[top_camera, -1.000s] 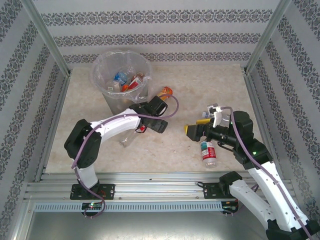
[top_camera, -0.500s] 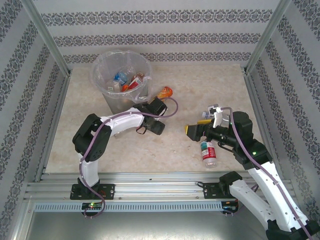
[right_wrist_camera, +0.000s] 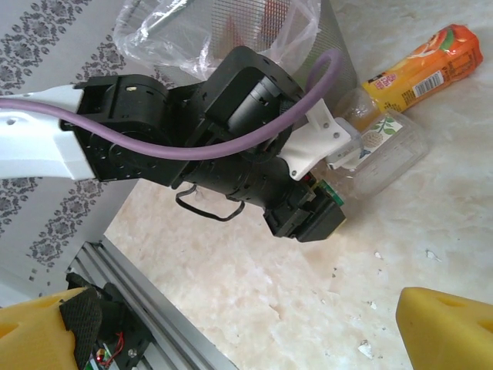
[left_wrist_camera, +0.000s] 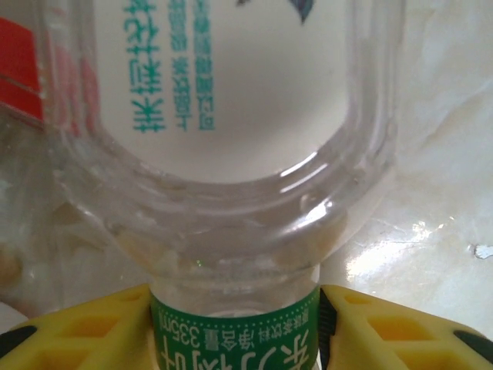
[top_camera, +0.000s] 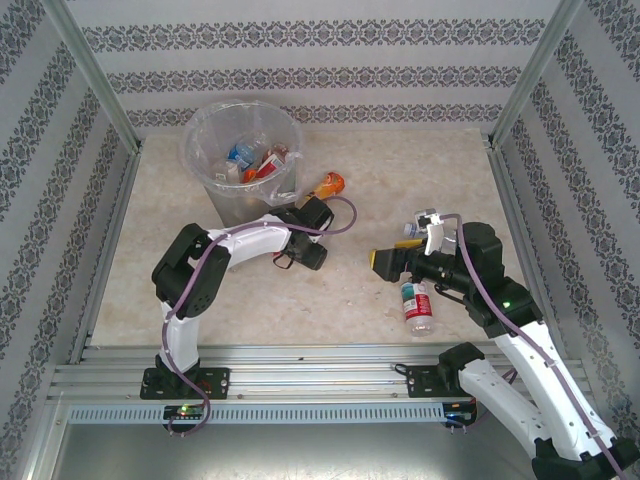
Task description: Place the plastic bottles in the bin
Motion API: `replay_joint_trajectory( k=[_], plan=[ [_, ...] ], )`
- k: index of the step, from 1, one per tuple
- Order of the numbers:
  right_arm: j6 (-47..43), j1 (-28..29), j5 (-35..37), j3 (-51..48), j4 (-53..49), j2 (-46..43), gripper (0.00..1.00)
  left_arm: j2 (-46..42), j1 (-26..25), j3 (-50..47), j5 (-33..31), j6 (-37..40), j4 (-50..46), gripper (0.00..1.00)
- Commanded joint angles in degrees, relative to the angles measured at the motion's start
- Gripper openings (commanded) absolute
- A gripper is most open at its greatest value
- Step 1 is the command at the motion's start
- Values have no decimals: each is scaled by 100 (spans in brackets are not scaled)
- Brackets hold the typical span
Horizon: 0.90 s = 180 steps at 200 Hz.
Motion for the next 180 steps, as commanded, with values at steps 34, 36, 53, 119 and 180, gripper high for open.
replay_joint_trajectory(
  k=[34,36,53,119,180],
  plan=[
    [-84,52,126,-56,8,21,98,-803,89,-150,209,-17,305,44],
    [-83,52,130,-50,12,18,98,-841,89,-163,232,-16,320,44],
    [-73,52,126,-54,25,-8,98,-1101,89,-202,339,34,391,41],
    [-4,62,-409,-115,607,-444,98,-1935,80,378,975,-54,118,42],
    [47,75,-341,328,762,-530,98,-2302,95,1403,1102,-75,-148,45]
  ],
)
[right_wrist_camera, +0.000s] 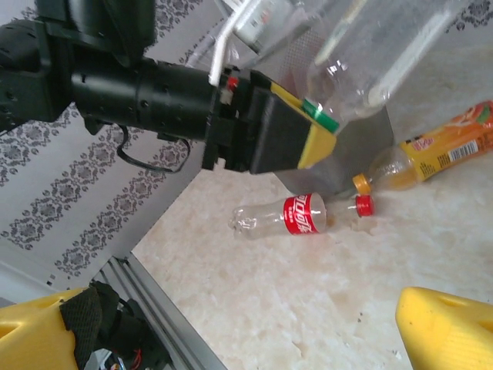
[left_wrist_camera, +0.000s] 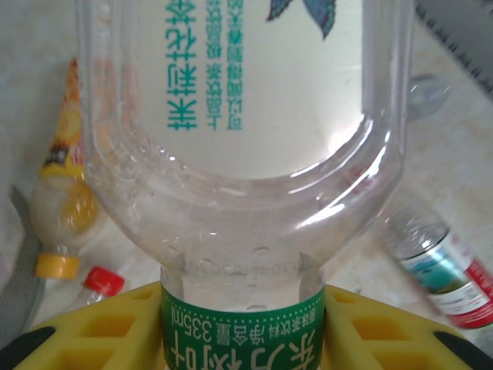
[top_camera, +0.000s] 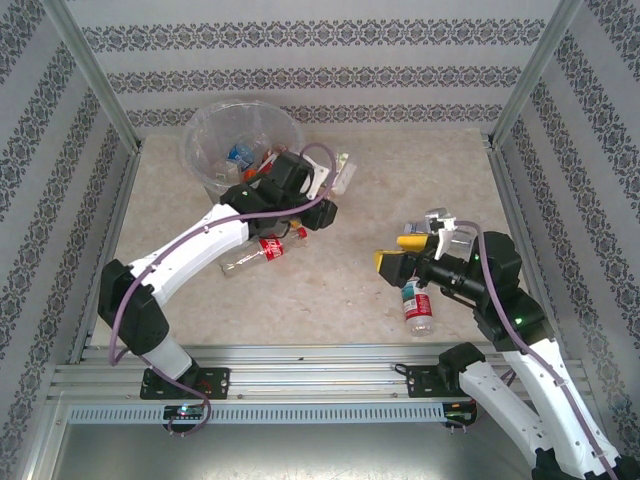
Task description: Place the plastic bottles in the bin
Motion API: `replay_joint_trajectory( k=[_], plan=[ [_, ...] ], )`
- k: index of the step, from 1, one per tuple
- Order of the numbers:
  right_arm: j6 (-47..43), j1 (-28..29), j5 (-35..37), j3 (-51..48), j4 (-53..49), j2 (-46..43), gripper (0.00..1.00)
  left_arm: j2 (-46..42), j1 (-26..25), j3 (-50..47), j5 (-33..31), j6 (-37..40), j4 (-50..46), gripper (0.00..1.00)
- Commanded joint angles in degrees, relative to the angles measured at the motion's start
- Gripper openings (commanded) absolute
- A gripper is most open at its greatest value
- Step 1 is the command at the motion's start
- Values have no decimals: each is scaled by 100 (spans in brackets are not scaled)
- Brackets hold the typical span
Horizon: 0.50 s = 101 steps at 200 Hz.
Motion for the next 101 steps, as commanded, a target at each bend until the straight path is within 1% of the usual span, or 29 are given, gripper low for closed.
replay_joint_trajectory(
  k=[1,26,49,101],
  plan=[
    [58,75,-70,273,275,-1,98,-242,48,452,208,-50,-162,45],
    [88,76,-103,399,328,133,98,-191,148,954,257,12,-309,45],
    [98,79,-97,429,322,185,98,-86,376,1377,238,57,-592,45],
    [79,87,114,373,155,153,98,-47,1160,1869,-206,236,-1304,46]
  ],
)
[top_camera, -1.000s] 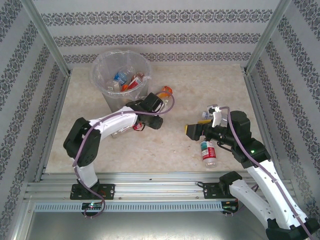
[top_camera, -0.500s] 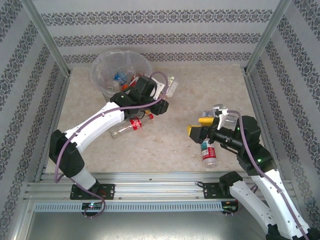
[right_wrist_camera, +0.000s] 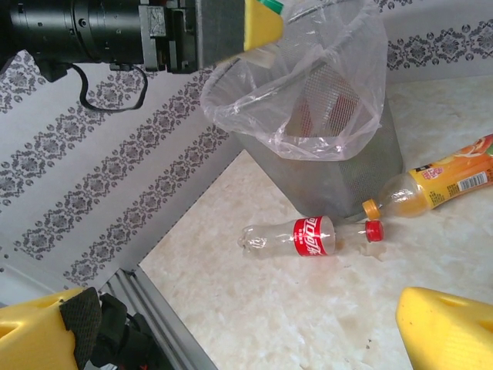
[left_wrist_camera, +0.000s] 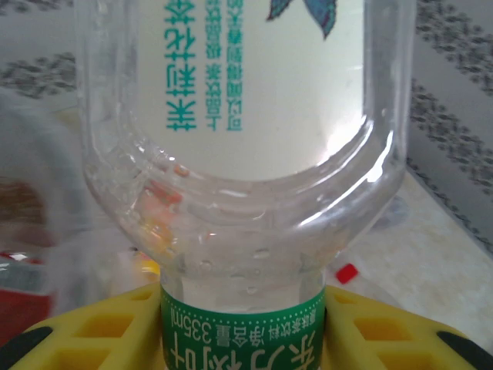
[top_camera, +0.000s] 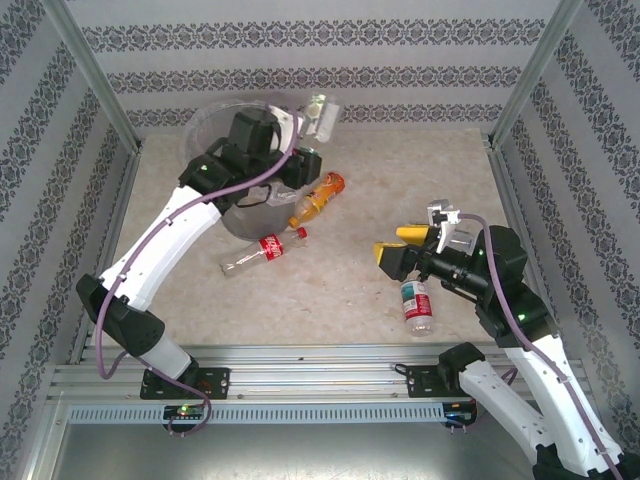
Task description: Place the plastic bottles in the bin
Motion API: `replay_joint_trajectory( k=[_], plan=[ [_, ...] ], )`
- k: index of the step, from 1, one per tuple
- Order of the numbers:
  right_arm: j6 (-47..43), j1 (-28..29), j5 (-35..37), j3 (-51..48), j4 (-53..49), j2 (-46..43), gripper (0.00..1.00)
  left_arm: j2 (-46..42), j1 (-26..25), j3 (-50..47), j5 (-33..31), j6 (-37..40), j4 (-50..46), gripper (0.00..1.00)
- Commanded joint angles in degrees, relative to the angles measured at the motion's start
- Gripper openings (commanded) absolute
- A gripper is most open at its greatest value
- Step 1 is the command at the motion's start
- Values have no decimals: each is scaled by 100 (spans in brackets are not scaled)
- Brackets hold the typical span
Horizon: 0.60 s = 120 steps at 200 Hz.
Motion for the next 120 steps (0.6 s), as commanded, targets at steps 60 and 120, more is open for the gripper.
replay_joint_trajectory(
  k=[60,120],
  plan=[
    [49,59,199,-8,-75,-33,98,334,1244,663,-519,170,-1475,46],
    [109,59,249,-77,1,6,98,627,1608,598,-555,55,-1648,48]
  ],
)
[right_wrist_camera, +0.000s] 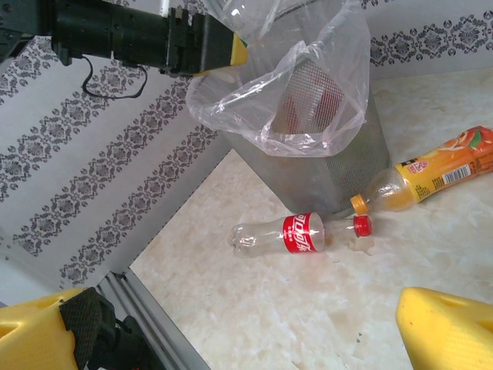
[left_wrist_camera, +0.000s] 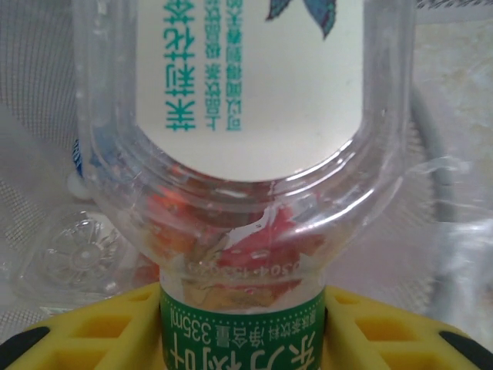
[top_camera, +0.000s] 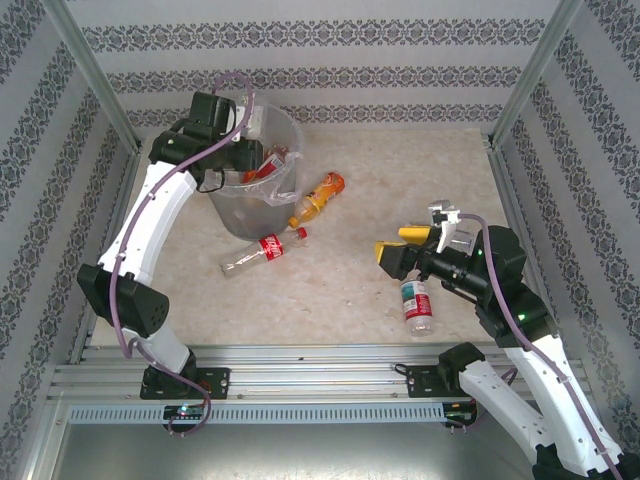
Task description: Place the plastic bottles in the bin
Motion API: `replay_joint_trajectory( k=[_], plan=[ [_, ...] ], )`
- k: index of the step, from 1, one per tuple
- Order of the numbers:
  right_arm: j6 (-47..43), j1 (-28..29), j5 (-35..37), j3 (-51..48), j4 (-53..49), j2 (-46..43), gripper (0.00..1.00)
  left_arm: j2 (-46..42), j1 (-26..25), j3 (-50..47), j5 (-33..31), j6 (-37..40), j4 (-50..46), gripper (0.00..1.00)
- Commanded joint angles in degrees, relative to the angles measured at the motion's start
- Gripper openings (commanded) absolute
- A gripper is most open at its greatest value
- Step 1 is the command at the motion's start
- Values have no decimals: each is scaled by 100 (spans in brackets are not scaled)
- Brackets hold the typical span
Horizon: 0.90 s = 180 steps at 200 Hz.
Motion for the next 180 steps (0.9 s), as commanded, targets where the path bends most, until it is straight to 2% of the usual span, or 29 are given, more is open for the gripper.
replay_joint_trajectory(
  k=[1,48,84,112,180],
  plan=[
    [111,59,86,-72,115,5,98,76,109,99,-79,-39,-280,48],
    [-6,68,208,-105,-124,-85,98,398,212,300,-154,-194,-365,50],
    [-152,77,154,174,-371,243,98,562,239,413,-143,-216,-477,54],
    [-51,77,368,4,-193,80,98,692,261,573,-231,-170,-655,56],
    [-97,78,363,87,-295,221,98,485,272,1068,-203,-125,-860,85]
  ],
)
